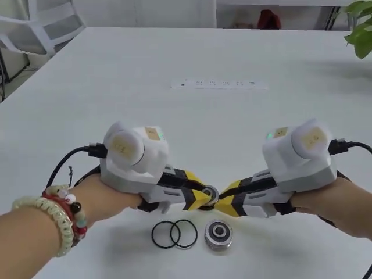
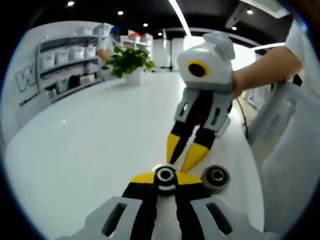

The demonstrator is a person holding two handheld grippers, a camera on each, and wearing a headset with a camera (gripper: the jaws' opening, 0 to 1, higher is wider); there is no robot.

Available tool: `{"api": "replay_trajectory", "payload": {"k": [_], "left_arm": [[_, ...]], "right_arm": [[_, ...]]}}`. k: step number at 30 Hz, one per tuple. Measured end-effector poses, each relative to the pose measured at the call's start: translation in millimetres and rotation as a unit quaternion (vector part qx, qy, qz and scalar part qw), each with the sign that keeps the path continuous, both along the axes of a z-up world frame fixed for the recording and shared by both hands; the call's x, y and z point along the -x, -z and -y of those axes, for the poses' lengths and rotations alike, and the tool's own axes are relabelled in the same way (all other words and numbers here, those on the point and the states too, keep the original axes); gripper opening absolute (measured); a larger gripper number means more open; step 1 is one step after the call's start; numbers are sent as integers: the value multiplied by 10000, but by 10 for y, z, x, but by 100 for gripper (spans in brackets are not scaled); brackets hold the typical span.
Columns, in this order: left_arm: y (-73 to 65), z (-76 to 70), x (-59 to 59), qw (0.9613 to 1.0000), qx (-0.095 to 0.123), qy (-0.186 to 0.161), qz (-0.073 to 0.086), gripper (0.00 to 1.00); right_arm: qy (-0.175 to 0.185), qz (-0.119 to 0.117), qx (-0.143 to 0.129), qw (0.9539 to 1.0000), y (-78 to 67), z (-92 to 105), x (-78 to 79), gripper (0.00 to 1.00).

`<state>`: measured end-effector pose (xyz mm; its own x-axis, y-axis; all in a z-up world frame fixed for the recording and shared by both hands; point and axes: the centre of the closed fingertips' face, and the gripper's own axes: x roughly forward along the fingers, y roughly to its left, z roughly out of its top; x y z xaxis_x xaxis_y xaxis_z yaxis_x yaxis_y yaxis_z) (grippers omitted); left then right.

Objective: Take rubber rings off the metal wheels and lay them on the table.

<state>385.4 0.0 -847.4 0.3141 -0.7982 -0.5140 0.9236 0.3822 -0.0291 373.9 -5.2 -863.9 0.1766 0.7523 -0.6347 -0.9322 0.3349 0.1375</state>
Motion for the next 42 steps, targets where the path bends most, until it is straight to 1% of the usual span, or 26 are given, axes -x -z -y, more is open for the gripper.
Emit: {"api": "replay_trajectory", "payload": {"k": [3,6,9,14,15,20,23,25,27,28,29,33,36,38,40,41,42], "left_arm": [[0,2,3,10000,-10,45,10,14],[-1,2,2,10000,-15,66,10,14],[-3,1,1,10000,-8,69,-3,14],[-4,0,2,9999,-9,102,-20,14],[-2,1,1,9999,-15,112,-25,14],[4,-1,-2,9999,-28,116,-30,14],[4,-1,-1,9999,-31,118,-27,14],[3,-1,-1,9999,-32,117,-24,14],[3,-1,-2,9999,-32,115,-24,14],[3,0,-3,9999,-34,113,-26,14],[3,1,-3,9999,-39,109,-24,14],[3,2,-2,9999,-53,88,-9,14],[3,1,0,9999,-61,88,0,13],[4,1,2,9999,-78,99,25,13],[3,3,7,9999,-93,99,41,13],[4,3,9,9999,-106,103,59,13],[3,2,9,9999,-112,101,70,13]], "right_arm": [[11,43,-53,10000,0,-9,-18,17],[35,86,-122,9999,0,-23,-34,21],[-40,129,-111,9998,28,-45,-28,20],[-169,225,-135,9995,16,-66,-25,20],[-237,287,-136,9992,9,-68,-25,19],[-279,270,-173,9991,1,-50,-20,17],[-243,226,-203,9992,-3,-36,-18,15],[-195,147,-226,9994,0,-6,-17,12],[-75,-24,-300,9995,4,19,-11,6],[-55,42,-261,9996,15,34,-36,3],[22,-77,-327,9994,16,26,-26,3],[-8,-7,-268,9996,17,17,-18,2],[87,2,-224,9997,13,32,-36,0],[275,-190,-244,9991,20,43,-44,0],[359,-259,-219,9988,23,50,-62,0],[495,-412,-190,9977,28,58,-64,0],[561,-500,-182,9970,28,58,-68,0]]}}
